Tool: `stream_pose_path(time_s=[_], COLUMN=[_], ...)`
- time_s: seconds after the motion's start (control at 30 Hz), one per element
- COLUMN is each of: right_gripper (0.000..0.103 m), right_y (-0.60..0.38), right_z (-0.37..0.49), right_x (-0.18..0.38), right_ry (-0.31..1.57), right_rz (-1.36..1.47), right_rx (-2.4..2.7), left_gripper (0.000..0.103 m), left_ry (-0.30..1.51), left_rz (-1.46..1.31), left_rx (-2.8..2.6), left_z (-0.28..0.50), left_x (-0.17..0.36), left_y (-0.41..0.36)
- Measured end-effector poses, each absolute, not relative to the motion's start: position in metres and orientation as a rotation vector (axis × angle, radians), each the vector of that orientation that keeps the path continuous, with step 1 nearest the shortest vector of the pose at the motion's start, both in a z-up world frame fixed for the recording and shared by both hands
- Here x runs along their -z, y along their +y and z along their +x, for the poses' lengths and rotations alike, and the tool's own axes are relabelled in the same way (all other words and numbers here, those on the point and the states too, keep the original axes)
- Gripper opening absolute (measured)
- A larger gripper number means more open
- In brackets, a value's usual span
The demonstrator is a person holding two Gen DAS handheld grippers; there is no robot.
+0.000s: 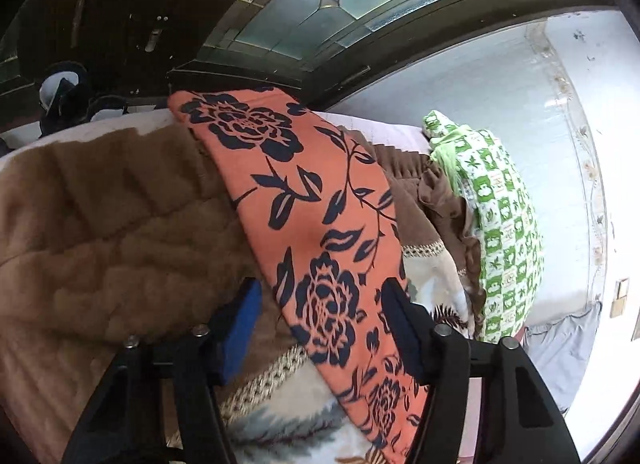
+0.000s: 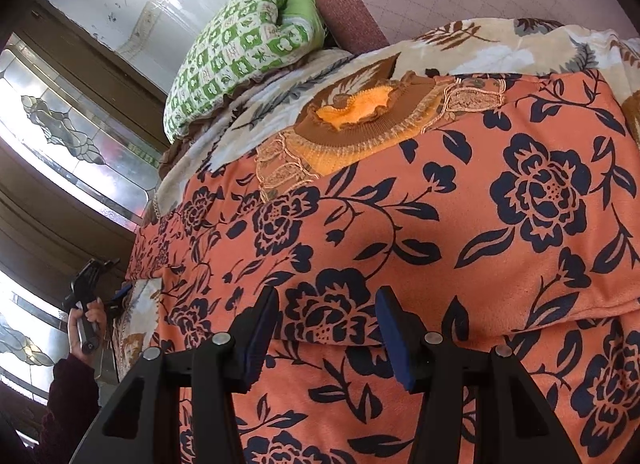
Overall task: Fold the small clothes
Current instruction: 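Grasp the other sleeve cuff with the left tool and lift it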
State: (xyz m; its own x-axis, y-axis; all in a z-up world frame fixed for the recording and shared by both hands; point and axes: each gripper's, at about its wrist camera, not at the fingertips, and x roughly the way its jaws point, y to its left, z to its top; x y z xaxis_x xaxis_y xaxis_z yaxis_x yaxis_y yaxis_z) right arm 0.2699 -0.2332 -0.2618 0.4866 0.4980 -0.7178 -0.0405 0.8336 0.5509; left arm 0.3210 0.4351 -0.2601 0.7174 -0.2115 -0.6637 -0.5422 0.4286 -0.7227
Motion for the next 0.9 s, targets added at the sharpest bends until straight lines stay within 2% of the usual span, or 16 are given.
stream_pose_path(time_s=[0.13, 0.2, 0.3, 0.33, 0.37, 0.5, 0.63, 0.9], right_gripper=[0.054, 0.054, 0.054, 0.054, 0.054, 0.054, 0.054, 0.054], right_y=[-0.234, -0.234, -0.236, -0.236, -0.237, -0.24, -0.247, -0.283], right_z=[0.272, 0.273, 0.273, 0.273, 0.273, 0.273, 0.271, 0.264], right_x=[0.266, 0.266, 0.267, 0.267, 0.268, 0.268, 0.265, 0.246], right_ry=[1.024, 1.023, 1.018, 1.017, 1.016, 1.004, 0.983, 0.889], right_rz=[0.504, 0.508, 0.511, 0.513, 0.514, 0.522, 0.548, 0.66], right_rx=[-0.343, -0.342, -0.337, -0.336, -0.335, -0.327, -0.319, -0.281], left_gripper=[0.058, 0.053, 0.024, 0.01, 0.006, 0.005, 0.005, 0.005], left_ry=[0.748, 0.738, 0.735, 0.742, 0.744, 0.694, 0.654, 0.663], left_rz=[-1.133, -1.122, -1.099, -1.083, -1.068, -0.947, -0.771, -0.405], left_rx=[-0.272, -0.296, -0.339, -0.36, -0.372, -0.377, -0.292, 0.058], left_z=[0.334, 0.34, 0.346, 0.349, 0.35, 0.35, 0.355, 0.353], left_x=[0.262, 0.262, 0.265, 0.265, 0.265, 0.239, 0.187, 0.089], left_y=[0.441, 0.444, 0.45, 0.451, 0.451, 0.435, 0.391, 0.212])
